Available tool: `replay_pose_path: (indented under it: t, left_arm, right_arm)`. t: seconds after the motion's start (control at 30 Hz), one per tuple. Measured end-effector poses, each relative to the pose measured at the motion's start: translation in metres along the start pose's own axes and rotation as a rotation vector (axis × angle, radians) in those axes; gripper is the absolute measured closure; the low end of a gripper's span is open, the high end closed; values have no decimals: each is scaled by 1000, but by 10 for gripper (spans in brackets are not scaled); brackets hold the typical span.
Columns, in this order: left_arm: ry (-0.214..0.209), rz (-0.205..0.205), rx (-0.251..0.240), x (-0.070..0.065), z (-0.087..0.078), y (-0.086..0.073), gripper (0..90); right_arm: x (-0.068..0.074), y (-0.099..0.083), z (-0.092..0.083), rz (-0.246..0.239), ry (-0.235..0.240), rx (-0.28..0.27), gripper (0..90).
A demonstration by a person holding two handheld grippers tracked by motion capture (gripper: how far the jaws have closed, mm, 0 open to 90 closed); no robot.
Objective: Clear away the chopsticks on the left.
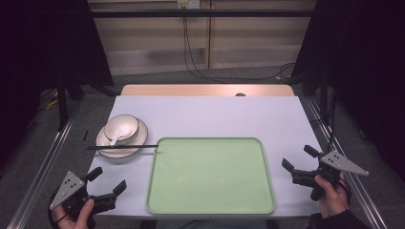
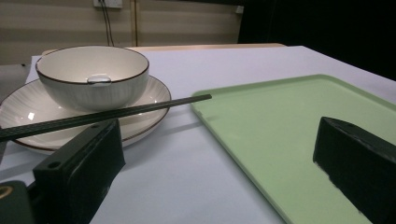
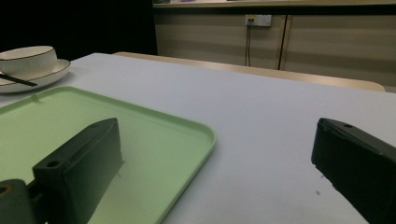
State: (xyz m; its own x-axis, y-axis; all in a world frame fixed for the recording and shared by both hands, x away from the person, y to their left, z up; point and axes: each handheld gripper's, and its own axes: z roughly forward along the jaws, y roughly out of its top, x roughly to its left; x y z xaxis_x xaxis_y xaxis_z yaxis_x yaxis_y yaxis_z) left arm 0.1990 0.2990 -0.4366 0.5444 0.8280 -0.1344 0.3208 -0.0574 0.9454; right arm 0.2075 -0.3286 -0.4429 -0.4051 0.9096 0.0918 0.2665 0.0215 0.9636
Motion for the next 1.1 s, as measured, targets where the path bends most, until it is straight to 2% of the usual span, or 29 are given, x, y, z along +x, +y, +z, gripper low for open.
replay_pose_path:
  t: [0.03, 0.07, 0.2, 0.27, 0.33, 0.37, 0.4, 0.5, 0.53, 0.57, 0.63, 0.7, 0.8, 0.83, 0.87, 0.93, 0.97, 1.0, 1.07, 1.1]
  left_arm:
    - [-6, -5, 1, 0, 1, 0, 17]
    - [-9, -5, 2, 0, 1, 0, 17]
    - [-15, -1, 7, -1, 2, 0, 17]
    - [2, 29, -16, -3, 3, 3, 21]
    - [11, 44, -15, -3, 2, 4, 20]
    - [19, 62, -8, -3, 4, 6, 17]
    - [8, 65, -2, -3, 5, 6, 15]
    - [-21, 82, 58, -2, 7, 14, 15]
    - [-18, 103, 63, -2, 6, 17, 16]
    - [-9, 107, 57, -2, 5, 20, 16]
    - [-18, 90, 48, -1, 4, 24, 20]
    - [-15, 94, 54, -1, 3, 27, 20]
    - [-10, 130, 88, 1, 5, 31, 20]
    - [-14, 140, 91, 4, 7, 32, 40]
    - [-62, 130, 113, 10, 11, 34, 53]
    - [-49, 144, 126, 13, 13, 35, 49]
    - [-87, 151, 159, 20, 18, 37, 59]
    - [-87, 151, 159, 20, 18, 37, 56]
    - [-98, 177, 181, 29, 23, 41, 85]
    - [-98, 177, 188, 33, 25, 43, 101]
  right_arm:
    - [1, 0, 1, 10, 10, 4, 12]
    - [1, -1, 1, -13, 15, 15, 13]
    - [2, -2, 3, -27, 26, 28, 17]
    - [4, -3, 4, 11, 28, 9, 17]
    - [3, -3, 4, 11, 35, 10, 17]
    - [4, -3, 4, 15, 32, 8, 17]
    - [5, -3, 4, 9, 37, 9, 17]
    - [5, -3, 4, -19, 39, 8, 18]
    - [5, -3, 4, -24, 46, 7, 17]
    - [6, -2, 4, -24, 47, 2, 17]
    - [6, -2, 4, -24, 51, 5, 17]
    - [6, -3, 4, -27, 53, 8, 17]
    - [6, -2, 4, -23, 54, 6, 17]
    - [6, -3, 4, -24, 54, 8, 17]
    - [6, -3, 4, -25, 56, 10, 17]
    - [7, -3, 5, -26, 52, 8, 17]
    - [7, -2, 5, -29, 52, 6, 16]
    - [7, -2, 5, -29, 52, 6, 16]
    - [8, -2, 5, -24, 53, 14, 16]
    - [8, -2, 5, -25, 53, 14, 16]
